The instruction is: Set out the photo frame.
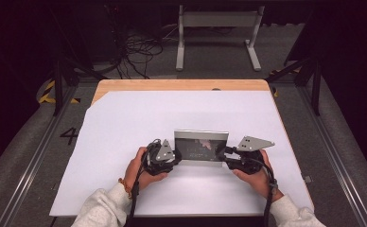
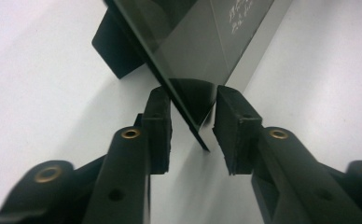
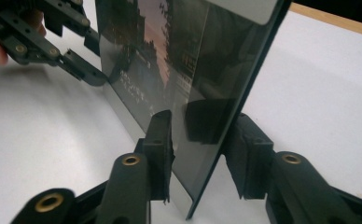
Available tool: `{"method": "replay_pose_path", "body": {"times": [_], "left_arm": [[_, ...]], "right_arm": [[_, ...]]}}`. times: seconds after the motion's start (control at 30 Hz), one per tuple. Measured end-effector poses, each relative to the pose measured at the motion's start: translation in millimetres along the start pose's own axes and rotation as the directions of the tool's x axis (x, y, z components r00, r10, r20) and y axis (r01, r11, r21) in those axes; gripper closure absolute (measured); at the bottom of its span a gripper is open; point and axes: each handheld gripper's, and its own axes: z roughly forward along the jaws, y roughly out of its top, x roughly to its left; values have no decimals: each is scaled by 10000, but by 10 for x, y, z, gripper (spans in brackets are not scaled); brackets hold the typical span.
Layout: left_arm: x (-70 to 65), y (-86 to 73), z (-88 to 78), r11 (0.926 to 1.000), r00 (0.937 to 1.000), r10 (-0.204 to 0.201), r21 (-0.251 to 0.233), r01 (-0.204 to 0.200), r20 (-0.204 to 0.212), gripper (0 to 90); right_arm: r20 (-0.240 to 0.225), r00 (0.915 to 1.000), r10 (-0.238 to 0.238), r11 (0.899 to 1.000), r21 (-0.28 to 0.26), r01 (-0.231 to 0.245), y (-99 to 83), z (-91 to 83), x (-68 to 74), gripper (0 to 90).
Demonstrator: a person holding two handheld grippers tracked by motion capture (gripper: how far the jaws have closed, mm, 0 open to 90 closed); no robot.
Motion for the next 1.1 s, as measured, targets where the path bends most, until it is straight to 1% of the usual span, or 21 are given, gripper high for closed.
{"method": "replay_pose_path", "body": {"times": [0.03, 0.1, 0.17, 0.2, 0.3, 0.4, 0.47, 0.53, 0.6, 0.63, 0.73, 0.8, 0.87, 0.9, 0.97, 1.03, 1.1], "left_arm": [[9, -14, -19, 10000, 10000, -62, -52, 62, 50, 648], [30, -39, -57, 9998, 9999, -114, -164, 115, 30, 658], [51, -64, -95, 9990, 9995, -271, -349, 276, 169, 646], [53, -72, -113, 9990, 9995, -290, -340, 294, 122, 639], [54, -83, -156, 9985, 9995, -294, -449, 299, 125, 648], [46, -97, -177, 9984, 9995, -293, -477, 299, 130, 651], [31, -117, -191, 9986, 9996, -221, -483, 229, 165, 649], [17, -134, -208, 9986, 9997, -215, -486, 220, 122, 637], [6, -159, -238, 9981, 9996, -224, -576, 234, 171, 627], [-4, -172, -251, 9981, 9997, -224, -569, 229, 105, 617], [-24, -209, -287, 9980, 9997, -210, -595, 215, 90, 610], [-44, -235, -311, 9975, 9995, -315, -634, 315, 18, 565], [-55, -255, -328, 9971, 9995, -316, -687, 314, -25, 546], [-61, -266, -340, 9975, 9997, -250, -667, 246, -53, 532], [-76, -289, -352, 9970, 9995, -318, -703, 321, 61, 489], [-92, -312, -364, 9975, 9998, -220, -670, 221, 24, 474], [-111, -340, -374, 9972, 9997, -241, -710, 247, 91, 450]], "right_arm": [[8, 9999, -105, 9999, 6, 105, -1, -17, 6, 633], [-27, 9998, -189, 9998, 66, 189, -3, -43, 18, 608], [-28, 9997, -237, 9996, 121, 237, -10, -58, 30, 592], [0, 9996, -280, 9995, 148, 280, -16, -67, 35, 592], [72, 9991, -416, 9989, 229, 414, -23, -88, 57, 588], [48, 9993, -369, 9990, 262, 367, -25, -93, 53, 588], [28, 9994, -344, 9991, 252, 343, -28, -95, 55, 582], [44, 9993, -378, 9988, 325, 376, -38, -100, 62, 574], [28, 9992, -392, 9983, 426, 391, -69, -115, 68, 573], [53, 9991, -414, 9981, 470, 411, -84, -125, 71, 573], [47, 9987, -501, 9969, 610, 498, -114, -149, 85, 571], [7, 9985, -556, 9967, 595, 554, -133, -167, 100, 564], [-31, 9983, -588, 9964, 614, 589, -144, -182, 113, 550], [-28, 9981, -611, 9962, 618, 611, -147, -189, 120, 548], [6, 9977, -674, 9956, 659, 672, -154, -198, 136, 534], [-21, 9974, -715, 9951, 678, 715, -163, -203, 149, 519], [-45, 9973, -738, 9946, 731, 739, -174, -205, 164, 509]]}}
